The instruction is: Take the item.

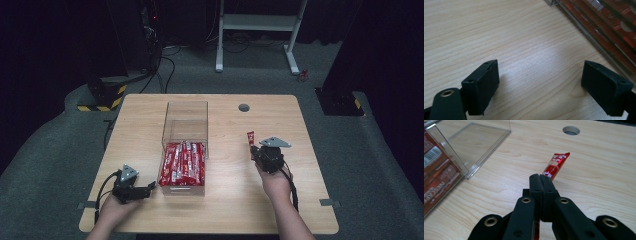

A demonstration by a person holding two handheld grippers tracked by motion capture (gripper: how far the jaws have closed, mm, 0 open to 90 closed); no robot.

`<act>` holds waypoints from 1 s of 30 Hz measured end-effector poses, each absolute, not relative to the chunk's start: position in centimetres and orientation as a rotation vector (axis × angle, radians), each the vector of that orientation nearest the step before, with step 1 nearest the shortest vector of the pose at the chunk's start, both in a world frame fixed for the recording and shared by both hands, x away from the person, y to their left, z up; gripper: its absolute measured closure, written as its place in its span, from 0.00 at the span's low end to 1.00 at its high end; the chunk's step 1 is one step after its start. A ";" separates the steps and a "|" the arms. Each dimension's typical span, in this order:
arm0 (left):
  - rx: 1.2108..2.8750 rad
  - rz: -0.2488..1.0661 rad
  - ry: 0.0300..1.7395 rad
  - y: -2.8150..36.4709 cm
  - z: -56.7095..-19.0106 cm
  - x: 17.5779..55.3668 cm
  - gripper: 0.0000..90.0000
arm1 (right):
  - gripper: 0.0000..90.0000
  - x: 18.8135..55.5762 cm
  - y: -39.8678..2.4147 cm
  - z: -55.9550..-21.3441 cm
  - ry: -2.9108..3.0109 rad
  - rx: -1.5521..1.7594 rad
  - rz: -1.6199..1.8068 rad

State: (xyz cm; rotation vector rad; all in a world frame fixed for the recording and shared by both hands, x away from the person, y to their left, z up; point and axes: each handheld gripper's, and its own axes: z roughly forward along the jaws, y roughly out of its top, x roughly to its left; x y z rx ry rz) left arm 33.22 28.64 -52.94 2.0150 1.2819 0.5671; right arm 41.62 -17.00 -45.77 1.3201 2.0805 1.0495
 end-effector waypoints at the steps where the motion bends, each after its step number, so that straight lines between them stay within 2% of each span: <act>1: 2.015 0.567 1.282 28.6 -52.9 33.2 0.17 | 1.00 41.8 -16.9 -46.1 2.085 1.327 1.040; 30: 2.017 0.565 1.281 28.6 -52.9 33.2 0.17 | 0.99 43.7 -15.2 -49.6 2.127 1.399 0.984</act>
